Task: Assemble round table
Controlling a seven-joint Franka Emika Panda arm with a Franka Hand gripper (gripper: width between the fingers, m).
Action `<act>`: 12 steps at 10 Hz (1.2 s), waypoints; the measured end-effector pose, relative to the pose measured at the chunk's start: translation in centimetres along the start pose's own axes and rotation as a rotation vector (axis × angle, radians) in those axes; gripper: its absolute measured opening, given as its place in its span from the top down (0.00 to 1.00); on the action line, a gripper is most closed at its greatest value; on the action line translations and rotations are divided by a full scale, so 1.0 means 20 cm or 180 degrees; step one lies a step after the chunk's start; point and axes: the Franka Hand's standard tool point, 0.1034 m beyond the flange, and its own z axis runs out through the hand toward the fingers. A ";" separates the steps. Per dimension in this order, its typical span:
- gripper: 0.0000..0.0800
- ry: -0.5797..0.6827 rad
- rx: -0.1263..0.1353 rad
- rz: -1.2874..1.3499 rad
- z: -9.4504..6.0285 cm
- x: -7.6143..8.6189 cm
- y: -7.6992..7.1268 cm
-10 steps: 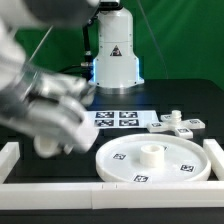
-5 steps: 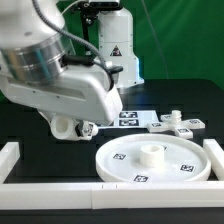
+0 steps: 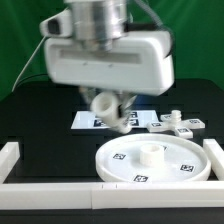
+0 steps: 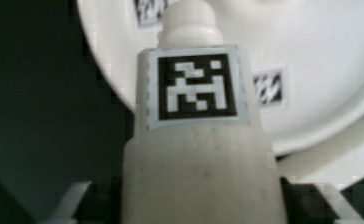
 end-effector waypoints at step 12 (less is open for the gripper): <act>0.49 0.1872 0.0428 -0.0149 -0.08 -0.24 -0.17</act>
Offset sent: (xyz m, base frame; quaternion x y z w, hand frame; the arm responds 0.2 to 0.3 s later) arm 0.0000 0.0000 0.0000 0.0000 0.1296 0.0000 0.9916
